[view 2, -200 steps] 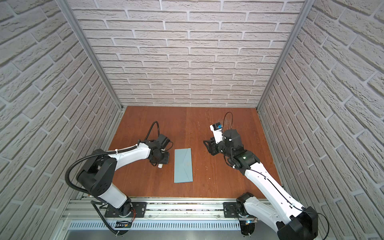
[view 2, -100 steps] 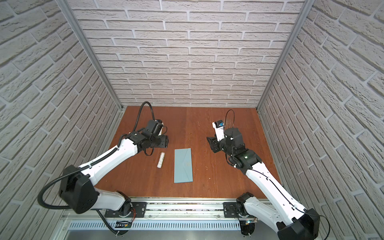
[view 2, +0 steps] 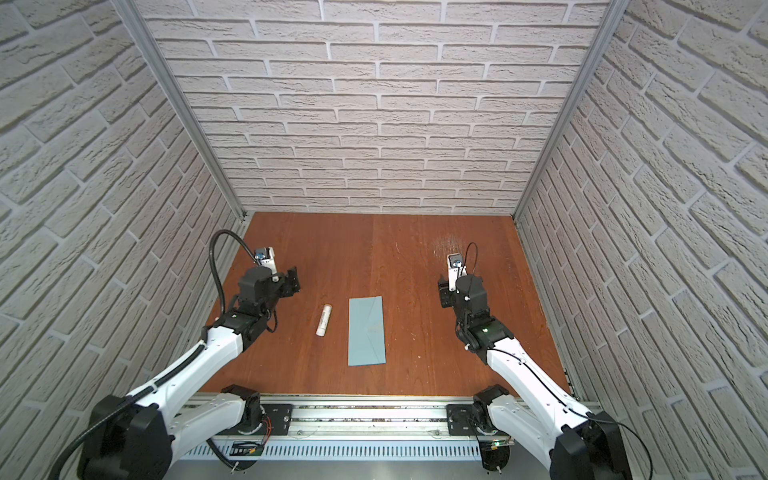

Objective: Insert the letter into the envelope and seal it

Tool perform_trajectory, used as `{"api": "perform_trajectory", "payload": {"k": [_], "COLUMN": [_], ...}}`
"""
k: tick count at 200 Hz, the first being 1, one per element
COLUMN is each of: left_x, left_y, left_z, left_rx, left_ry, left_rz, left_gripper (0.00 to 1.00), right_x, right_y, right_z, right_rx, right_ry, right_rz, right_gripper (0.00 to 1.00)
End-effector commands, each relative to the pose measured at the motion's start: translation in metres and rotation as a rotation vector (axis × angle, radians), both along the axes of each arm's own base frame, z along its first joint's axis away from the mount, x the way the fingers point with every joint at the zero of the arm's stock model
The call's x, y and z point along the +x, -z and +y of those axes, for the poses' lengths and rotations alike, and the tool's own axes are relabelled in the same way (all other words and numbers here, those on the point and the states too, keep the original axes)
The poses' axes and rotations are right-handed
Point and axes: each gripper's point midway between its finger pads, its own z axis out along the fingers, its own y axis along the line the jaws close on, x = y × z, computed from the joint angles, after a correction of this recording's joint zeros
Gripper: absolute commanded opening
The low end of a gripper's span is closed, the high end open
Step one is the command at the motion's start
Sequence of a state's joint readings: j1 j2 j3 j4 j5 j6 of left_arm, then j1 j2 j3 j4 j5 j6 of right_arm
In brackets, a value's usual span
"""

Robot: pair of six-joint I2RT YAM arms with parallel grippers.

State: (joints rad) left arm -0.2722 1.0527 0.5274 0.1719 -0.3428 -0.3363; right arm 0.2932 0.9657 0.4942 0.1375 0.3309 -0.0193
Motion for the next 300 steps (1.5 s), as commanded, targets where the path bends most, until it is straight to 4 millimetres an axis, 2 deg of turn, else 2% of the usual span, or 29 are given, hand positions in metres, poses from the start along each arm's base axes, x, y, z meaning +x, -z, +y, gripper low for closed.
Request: {"api": "perform_trajectory", "payload": {"k": [1,38,48,64,91,119,140,150,166,185,200,204,208,212,236,244,246,251,300], "left_x": [0.005,-0.011,-0.012,-0.01,-0.009,-0.011,-0.002,0.003,0.008,0.015,0.018,0.019,0.02,0.023,0.04,0.039,0.039,0.039,0.04], "left_y": [-0.039,-0.006,-0.007,-0.004,0.009,0.039,0.042,0.041,0.045,0.068,0.071,0.072,0.074,0.074,0.079,0.08,0.08,0.08,0.08], "left_z": [0.03,0.059,0.062,0.067,0.079,0.099,0.096,0.094,0.095,0.091,0.094,0.095,0.098,0.1,0.099,0.099,0.098,0.099,0.099], "left_rx": [0.054,0.156,0.166,0.203,0.232,0.142,0.163,0.182,0.175,0.147,0.141,0.134,0.128,0.124,0.119,0.126,0.125,0.124,0.129], "left_ry": [-0.15,-0.283,-0.297,-0.297,-0.314,-0.335,-0.274,-0.25,-0.223,-0.16,-0.171,-0.178,-0.185,-0.188,-0.166,-0.168,-0.166,-0.168,-0.169], "left_rz": [-0.222,-0.206,-0.209,-0.206,-0.173,-0.19,-0.166,-0.172,-0.203,-0.207,-0.194,-0.177,-0.155,-0.148,-0.074,-0.077,-0.075,-0.07,-0.074], "left_gripper": [0.84,0.84,0.85,0.85,0.87,0.87,0.87,0.88,0.88,0.89,0.9,0.9,0.9,0.9,0.91,0.92,0.97,0.98,0.98], "right_x": [0.014,0.031,0.035,0.036,0.037,0.045,0.042,0.043,0.043,0.049,0.048,0.048,0.048,0.048,0.048,0.048,0.049,0.049,0.05], "right_y": [-0.026,0.013,0.022,0.04,0.057,0.067,0.079,0.074,0.077,0.079,0.079,0.079,0.079,0.079,0.079,0.079,0.078,0.079,0.079], "right_z": [-0.021,-0.036,-0.042,-0.04,-0.044,-0.042,-0.039,-0.038,-0.035,-0.036,-0.038,-0.039,-0.038,-0.038,-0.038,-0.038,-0.038,-0.038,-0.038], "right_rx": [-0.004,-0.046,-0.02,-0.017,0.012,0.039,0.061,0.063,0.061,0.074,0.077,0.079,0.079,0.078,0.079,0.078,0.078,0.078,0.079], "right_ry": [0.11,0.167,0.189,0.174,0.179,0.145,0.102,0.09,0.078,0.073,0.081,0.085,0.083,0.083,0.082,0.081,0.082,0.08,0.08], "right_rz": [-0.217,-0.149,-0.137,-0.089,-0.097,-0.07,-0.086,-0.155,-0.084,-0.07,-0.064,-0.065,-0.066,-0.069,-0.067,-0.068,-0.068,-0.066,-0.062], "right_gripper": [0.61,0.63,0.64,0.63,0.64,0.63,0.62,0.62,0.62,0.61,0.61,0.68,0.94,0.99,1.0,1.0,1.0,1.0,1.0]}}
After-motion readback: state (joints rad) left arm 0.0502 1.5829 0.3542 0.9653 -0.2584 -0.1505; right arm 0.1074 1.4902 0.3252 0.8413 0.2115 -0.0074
